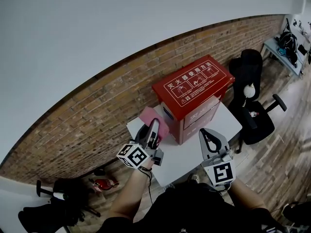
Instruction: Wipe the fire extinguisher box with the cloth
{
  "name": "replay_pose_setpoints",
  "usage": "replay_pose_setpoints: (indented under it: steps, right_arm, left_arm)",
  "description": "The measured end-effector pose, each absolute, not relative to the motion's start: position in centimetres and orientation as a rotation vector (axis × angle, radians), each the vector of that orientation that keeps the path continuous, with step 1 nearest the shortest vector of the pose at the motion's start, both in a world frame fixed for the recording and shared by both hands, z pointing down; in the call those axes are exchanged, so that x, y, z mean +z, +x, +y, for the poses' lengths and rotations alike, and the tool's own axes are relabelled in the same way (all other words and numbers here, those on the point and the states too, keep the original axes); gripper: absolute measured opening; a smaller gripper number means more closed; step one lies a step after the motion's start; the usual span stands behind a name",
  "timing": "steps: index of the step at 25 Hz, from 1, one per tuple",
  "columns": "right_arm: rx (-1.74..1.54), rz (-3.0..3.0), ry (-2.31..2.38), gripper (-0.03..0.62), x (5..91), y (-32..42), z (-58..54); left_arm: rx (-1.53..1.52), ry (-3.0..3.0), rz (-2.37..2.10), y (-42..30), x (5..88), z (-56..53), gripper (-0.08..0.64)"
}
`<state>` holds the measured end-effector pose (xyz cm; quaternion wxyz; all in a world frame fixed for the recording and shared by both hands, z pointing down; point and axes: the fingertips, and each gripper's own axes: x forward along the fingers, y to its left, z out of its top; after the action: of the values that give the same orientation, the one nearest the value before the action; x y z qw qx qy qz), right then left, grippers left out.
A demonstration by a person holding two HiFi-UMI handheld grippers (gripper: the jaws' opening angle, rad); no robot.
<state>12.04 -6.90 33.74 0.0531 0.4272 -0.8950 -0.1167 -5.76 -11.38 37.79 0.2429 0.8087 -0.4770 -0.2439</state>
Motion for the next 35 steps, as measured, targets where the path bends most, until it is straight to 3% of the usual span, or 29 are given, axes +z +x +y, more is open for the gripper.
replay_pose_setpoints:
  steps: [11, 23, 35]
  right_arm:
    - [-0.208, -2.807, 1.250, 0.020, 33.8, 10.0, -8.8]
    - [-0.190, -2.823, 1.248, 0.020, 33.8, 9.3, -10.6]
    - [-0.218, -2.802, 1.258, 0.020, 33.1, 10.0, -12.1]
  left_arm:
    - [-0.324, 2.586, -1.750, -5.0, 31.9, -6.7, 0.109]
    - [0.014, 2.822, -1.972, -2.4, 30.8, -3.5, 0.109]
    - [0.076, 2.802, -1.973, -1.9, 31.4, -3.7, 0.109]
